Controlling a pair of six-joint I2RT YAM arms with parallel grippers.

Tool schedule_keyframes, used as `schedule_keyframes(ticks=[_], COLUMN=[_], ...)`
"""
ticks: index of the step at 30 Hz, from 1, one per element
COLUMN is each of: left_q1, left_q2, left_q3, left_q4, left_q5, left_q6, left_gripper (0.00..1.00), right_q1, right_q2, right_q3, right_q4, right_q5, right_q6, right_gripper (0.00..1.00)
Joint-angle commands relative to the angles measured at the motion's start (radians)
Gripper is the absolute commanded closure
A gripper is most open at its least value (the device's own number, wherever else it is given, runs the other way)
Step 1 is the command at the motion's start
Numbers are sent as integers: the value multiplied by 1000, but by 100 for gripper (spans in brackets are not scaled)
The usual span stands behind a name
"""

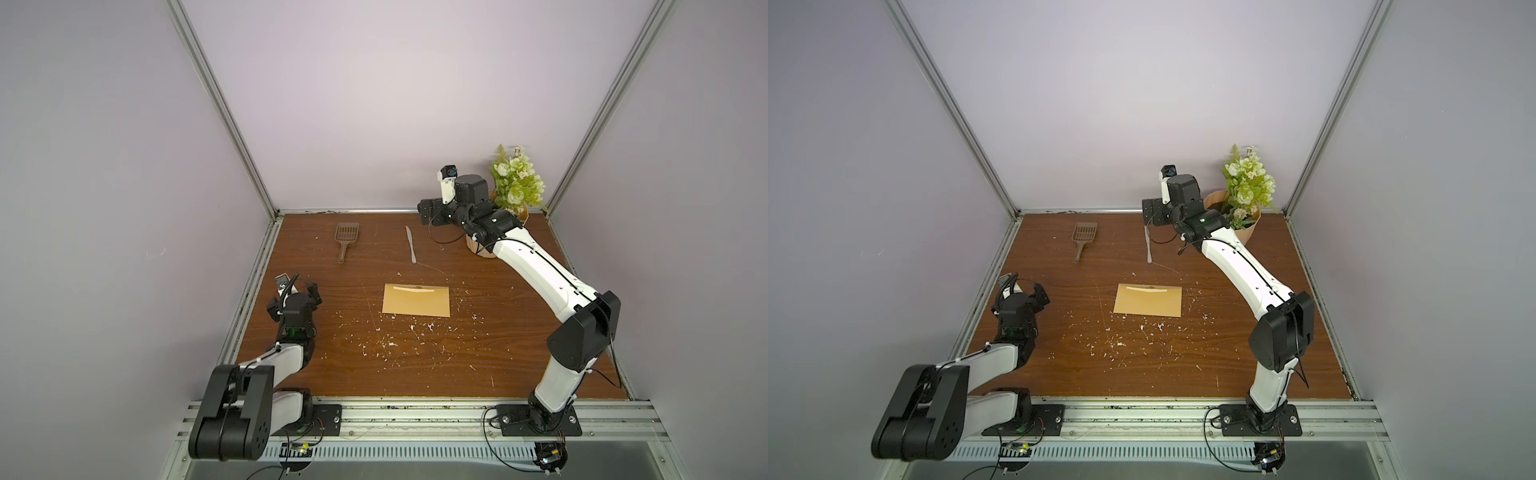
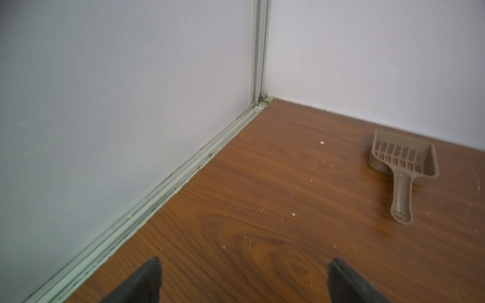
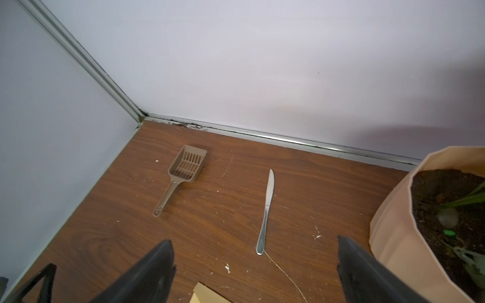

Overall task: Fold the letter paper in half and place it into the envelope
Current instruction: Reset both arms

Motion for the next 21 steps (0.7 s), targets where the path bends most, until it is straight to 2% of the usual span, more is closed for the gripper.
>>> schedule_keyframes(ticks=[1, 4, 6, 10, 15, 17, 18, 19, 21], left_q1=[7, 8, 2, -49, -50, -50, -47, -47, -52], left_q2=[68, 150, 225, 258, 230, 246, 282, 294, 300], left_q3=[28, 92, 112, 141, 68, -10, -58, -63, -35], left_q4=[159, 164, 228, 218, 315, 447, 596, 630, 586], left_q5=[42, 21, 12, 18, 117, 177, 206, 217, 188], left_q6=[38, 88, 94, 164, 203, 232, 240, 255, 248], left_gripper=[1, 0, 1, 0, 1, 1, 0, 0, 0], right_q1=[-12, -21, -30, -76, -210, -235, -242, -248, -255], right_q2=[-82, -160, -210, -303, -358, -366, -370, -375, -386], right_q3=[-63, -196, -285, -432, -523, -538, -544, -549, -561], right_q4=[-4, 50, 93, 177, 201, 193, 187, 181, 176], right_q5=[92, 133, 133, 129, -19, -44, -48, -49, -52], right_q6=[-73, -100, -103, -53, 112, 141, 148, 154, 166], right_gripper=[1, 1, 1, 1, 1, 1, 1, 1, 1])
